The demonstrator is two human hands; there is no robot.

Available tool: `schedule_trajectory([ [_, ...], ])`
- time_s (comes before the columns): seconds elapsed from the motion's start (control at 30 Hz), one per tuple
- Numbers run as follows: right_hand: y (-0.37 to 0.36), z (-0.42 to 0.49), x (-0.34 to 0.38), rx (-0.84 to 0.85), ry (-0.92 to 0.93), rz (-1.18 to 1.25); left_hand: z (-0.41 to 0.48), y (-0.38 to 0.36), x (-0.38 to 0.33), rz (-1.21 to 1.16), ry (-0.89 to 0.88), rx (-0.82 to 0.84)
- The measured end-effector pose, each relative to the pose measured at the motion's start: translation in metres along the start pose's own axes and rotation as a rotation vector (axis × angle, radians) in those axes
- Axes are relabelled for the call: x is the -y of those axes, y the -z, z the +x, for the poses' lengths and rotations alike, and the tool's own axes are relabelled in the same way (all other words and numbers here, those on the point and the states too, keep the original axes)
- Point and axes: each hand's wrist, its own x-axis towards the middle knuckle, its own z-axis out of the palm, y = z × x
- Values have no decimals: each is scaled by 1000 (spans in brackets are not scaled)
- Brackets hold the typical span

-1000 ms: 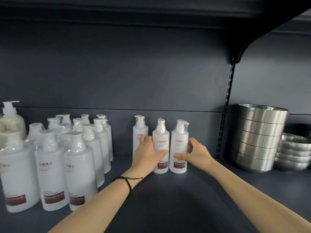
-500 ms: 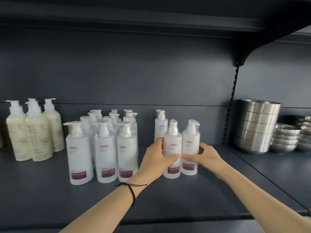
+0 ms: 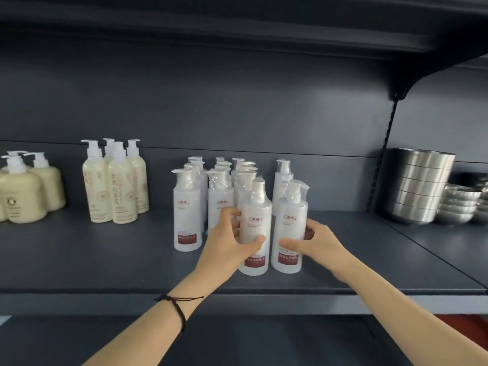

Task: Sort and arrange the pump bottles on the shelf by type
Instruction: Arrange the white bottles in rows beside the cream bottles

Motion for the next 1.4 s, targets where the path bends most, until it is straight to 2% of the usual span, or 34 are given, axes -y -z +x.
schedule_trajectory([
  [0.2,-40,-10,25,-10,72,-51,-18,55,19,-21,44,-120],
  [0.43,-65,-5,32,-102,58,-27,-26,95,36,29,51,-231],
  [0.9,-115,-5,57,-71,130,-45,-23,100,49,-61,136,-206],
  [1.2,-127,-4,62,-60,156,4,-15,96,41,55,92,-160],
  [1.4,-106,0,57,26,191,-60,-11,107,35,103,155,-86],
])
